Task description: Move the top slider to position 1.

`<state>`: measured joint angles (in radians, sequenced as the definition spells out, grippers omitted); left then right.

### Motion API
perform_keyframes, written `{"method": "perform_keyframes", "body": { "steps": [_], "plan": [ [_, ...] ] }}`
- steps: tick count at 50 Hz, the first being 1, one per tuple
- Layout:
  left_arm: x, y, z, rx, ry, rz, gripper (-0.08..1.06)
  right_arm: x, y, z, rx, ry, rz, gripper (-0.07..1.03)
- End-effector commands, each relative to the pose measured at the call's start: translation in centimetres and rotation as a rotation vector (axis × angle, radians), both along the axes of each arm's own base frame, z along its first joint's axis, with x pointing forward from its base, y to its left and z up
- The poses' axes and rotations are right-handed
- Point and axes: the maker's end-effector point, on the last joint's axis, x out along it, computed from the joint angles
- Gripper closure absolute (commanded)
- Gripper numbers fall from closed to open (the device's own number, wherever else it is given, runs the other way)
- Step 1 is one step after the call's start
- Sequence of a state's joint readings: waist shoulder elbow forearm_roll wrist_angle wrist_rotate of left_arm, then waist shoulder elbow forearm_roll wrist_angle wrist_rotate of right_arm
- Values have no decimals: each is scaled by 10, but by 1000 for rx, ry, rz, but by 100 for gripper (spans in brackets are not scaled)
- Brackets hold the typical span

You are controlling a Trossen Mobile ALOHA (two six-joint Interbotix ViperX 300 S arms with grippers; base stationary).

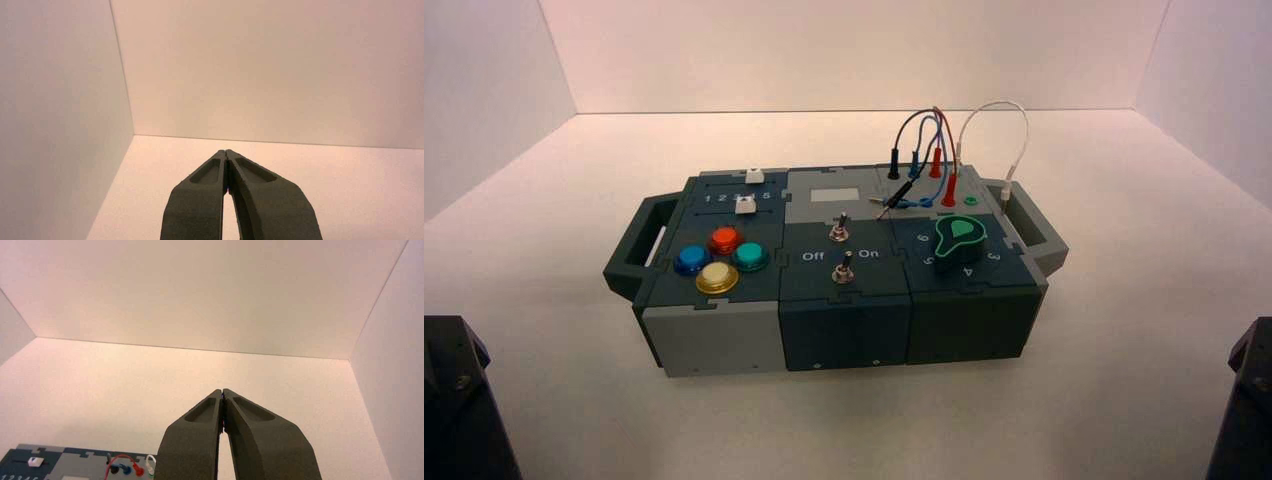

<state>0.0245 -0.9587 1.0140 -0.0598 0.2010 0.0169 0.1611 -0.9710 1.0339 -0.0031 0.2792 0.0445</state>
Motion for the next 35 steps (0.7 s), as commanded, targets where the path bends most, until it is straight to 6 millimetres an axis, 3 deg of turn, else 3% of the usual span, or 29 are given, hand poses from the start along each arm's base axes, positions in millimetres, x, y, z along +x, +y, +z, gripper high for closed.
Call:
{"method": "perform_keyframes", "body": {
  "steps": [1,23,30,35],
  "plan": [
    [1,0,7,-1,-20,2,101,2,-2,9,-1,-20,-9,98],
    [1,1,7,-1,-18,3,101,3,-5,5,4,-7,-22,98],
    [2,-4,1,-7,43,-16,101,4,-5,2,5,5,-23,98],
    [4,-18,-15,-1,149,-72,101,7,-4,-6,4,47,-23,98]
  ]
}}
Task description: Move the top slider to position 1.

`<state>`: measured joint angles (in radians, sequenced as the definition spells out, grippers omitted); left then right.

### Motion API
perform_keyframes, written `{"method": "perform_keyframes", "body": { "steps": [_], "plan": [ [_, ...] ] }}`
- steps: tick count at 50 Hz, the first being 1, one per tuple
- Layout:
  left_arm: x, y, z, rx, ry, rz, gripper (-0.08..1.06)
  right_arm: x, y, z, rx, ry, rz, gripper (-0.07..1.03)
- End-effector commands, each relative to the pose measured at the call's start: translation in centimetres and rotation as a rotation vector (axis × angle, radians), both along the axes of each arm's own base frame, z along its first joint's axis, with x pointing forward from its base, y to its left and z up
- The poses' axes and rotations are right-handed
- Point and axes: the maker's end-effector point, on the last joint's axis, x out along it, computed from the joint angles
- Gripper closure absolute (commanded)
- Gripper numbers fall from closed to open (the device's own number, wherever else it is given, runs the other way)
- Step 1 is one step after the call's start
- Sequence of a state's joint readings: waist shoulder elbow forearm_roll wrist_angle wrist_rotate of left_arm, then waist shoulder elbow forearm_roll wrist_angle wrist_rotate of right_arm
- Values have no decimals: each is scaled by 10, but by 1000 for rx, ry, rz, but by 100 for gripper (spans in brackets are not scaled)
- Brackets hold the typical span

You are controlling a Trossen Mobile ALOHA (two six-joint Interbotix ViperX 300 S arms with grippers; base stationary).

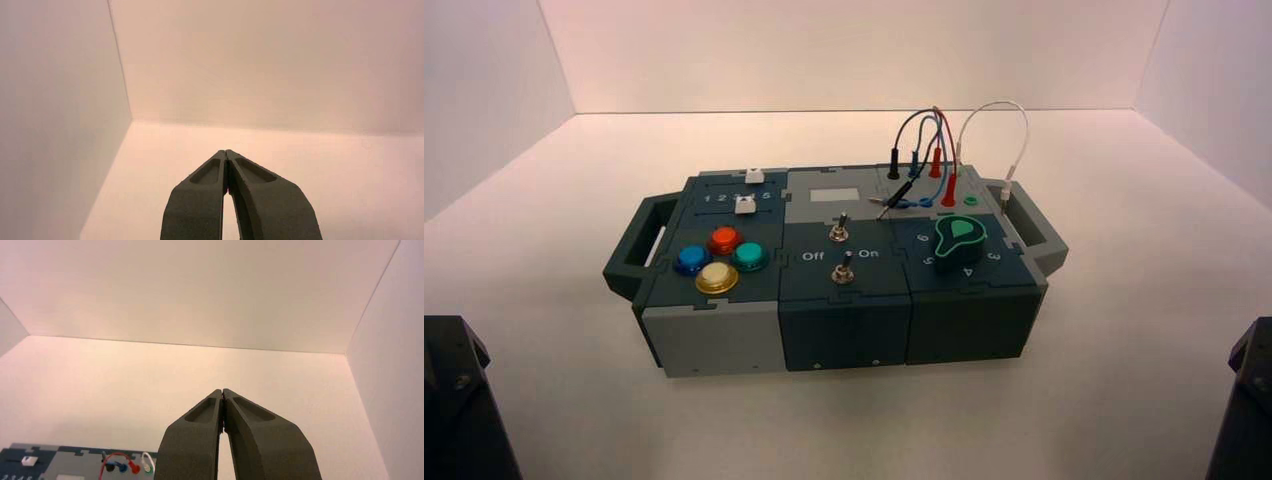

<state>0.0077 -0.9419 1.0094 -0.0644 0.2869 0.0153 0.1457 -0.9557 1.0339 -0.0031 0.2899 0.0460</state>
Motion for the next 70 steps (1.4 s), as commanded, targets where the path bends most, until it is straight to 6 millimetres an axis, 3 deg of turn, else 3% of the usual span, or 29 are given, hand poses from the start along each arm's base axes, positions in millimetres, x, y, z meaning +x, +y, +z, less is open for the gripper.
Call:
{"method": "perform_keyframes", "body": {
  "steps": [1,22,34,55,70],
  "plan": [
    [6,-14,1,5,58,-56,101,6,0,-1,7,27,-7,98],
    [-3,-64,-69,61,472,-258,101,16,4,-23,25,149,-8,98],
    [-11,-85,-93,100,615,-340,101,21,17,-42,30,295,24,99],
    [-11,-93,-109,117,678,-367,101,24,99,-76,28,530,243,98],
    [-15,-92,-114,120,698,-367,101,36,148,-85,38,639,328,99]
  ]
}}
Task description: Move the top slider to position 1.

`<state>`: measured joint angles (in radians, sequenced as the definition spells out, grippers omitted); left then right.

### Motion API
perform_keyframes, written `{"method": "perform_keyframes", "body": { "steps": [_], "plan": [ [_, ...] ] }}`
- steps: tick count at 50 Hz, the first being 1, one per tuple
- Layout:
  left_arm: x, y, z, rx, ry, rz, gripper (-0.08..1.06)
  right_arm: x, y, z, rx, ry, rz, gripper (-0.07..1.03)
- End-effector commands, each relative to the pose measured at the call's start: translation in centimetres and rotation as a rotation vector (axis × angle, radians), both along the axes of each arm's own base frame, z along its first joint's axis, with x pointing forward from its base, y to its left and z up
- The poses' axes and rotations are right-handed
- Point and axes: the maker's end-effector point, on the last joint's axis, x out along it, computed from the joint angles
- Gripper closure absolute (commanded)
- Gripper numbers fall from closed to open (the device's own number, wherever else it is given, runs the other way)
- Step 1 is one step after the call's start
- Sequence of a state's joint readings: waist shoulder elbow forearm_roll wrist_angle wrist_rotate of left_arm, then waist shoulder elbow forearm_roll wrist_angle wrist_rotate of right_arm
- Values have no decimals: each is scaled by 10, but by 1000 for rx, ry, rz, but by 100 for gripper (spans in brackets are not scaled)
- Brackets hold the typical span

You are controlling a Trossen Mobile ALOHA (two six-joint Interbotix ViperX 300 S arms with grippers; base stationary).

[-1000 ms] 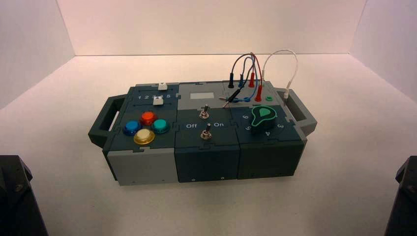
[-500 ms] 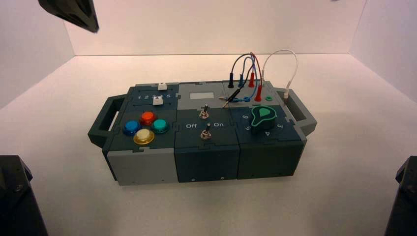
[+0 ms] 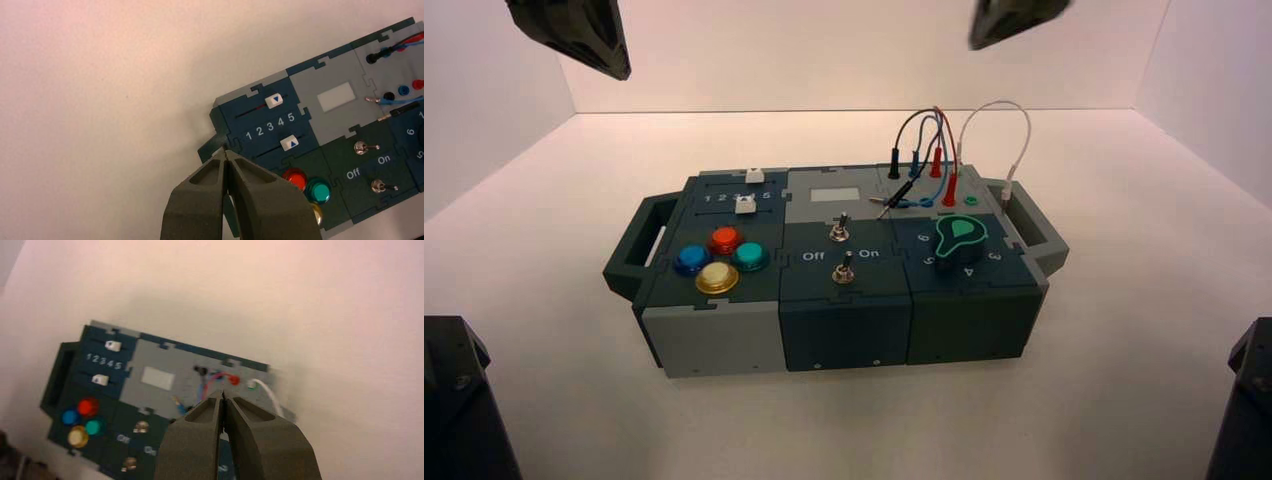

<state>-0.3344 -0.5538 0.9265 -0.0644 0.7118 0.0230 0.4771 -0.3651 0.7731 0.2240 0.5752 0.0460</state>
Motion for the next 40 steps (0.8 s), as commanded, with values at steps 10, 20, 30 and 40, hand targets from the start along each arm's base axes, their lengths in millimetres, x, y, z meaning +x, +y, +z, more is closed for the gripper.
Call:
{"method": "perform_keyframes", "body": {
  "steps": [10,20,30,40],
  "plan": [
    [4,-2,7,-4,-17,-8,101,16,45,3,18,47,73,98],
    [3,-3,6,-1,-8,-10,101,25,73,-10,21,118,101,98],
    [2,-2,5,0,-2,-10,101,35,98,-25,29,182,120,98],
    [2,-2,6,4,1,-12,101,40,115,-41,43,257,135,98]
  ]
}}
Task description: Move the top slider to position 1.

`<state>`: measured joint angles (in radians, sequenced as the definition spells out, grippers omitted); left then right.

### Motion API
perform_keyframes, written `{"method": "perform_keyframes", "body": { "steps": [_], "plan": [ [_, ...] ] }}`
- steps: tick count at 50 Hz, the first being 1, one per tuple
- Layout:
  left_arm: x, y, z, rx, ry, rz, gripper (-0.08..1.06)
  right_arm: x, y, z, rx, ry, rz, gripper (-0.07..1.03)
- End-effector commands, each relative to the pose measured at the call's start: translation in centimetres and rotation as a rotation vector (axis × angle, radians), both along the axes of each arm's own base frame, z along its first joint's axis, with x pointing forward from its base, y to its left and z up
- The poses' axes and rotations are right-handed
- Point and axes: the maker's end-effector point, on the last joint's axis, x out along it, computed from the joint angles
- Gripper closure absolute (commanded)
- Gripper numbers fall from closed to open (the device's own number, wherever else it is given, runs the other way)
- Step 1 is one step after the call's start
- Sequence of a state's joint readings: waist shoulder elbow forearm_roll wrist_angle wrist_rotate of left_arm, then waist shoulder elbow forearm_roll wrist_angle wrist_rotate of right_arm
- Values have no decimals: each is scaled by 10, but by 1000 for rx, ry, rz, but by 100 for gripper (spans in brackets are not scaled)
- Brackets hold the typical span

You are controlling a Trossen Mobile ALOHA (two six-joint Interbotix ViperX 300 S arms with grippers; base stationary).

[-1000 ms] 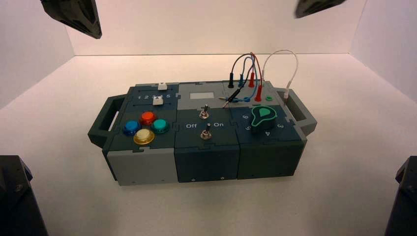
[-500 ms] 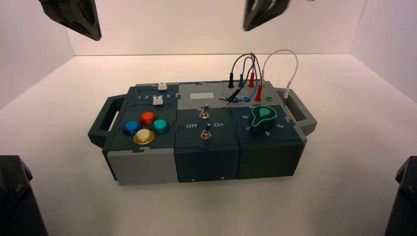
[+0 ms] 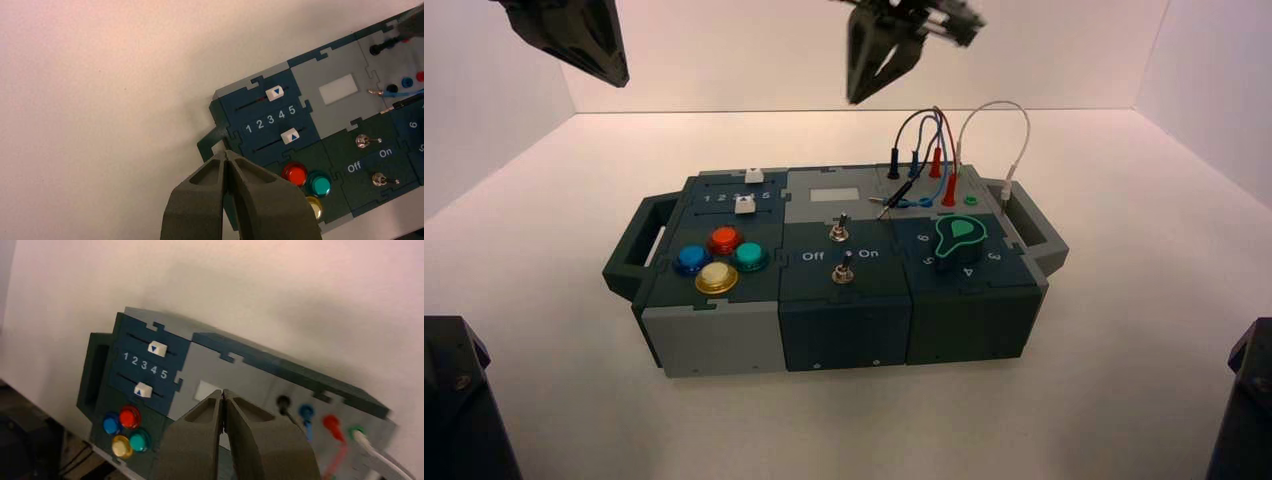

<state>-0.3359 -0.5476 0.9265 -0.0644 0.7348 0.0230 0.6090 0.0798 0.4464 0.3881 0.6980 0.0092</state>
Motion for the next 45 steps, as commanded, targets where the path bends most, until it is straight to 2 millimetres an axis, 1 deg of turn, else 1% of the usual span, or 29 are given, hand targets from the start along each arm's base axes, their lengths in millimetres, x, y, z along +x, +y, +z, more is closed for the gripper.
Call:
{"method": "perform_keyframes", "body": {
  "steps": [1,11,20,26,35,45],
  "plan": [
    [5,-2,8,-3,-25,-10,101,9,15,10,40,-6,8,98],
    [4,-1,8,4,-19,-12,101,13,26,-7,39,49,6,98],
    [5,-1,6,7,-14,-11,101,12,48,-14,46,79,41,98],
    [4,-1,4,10,-5,-12,101,11,57,-20,49,106,49,98],
    [5,-1,4,11,-2,-13,101,8,67,-31,62,145,47,98],
    [5,-1,4,11,-2,-13,101,6,71,-41,75,178,40,98]
  ]
}}
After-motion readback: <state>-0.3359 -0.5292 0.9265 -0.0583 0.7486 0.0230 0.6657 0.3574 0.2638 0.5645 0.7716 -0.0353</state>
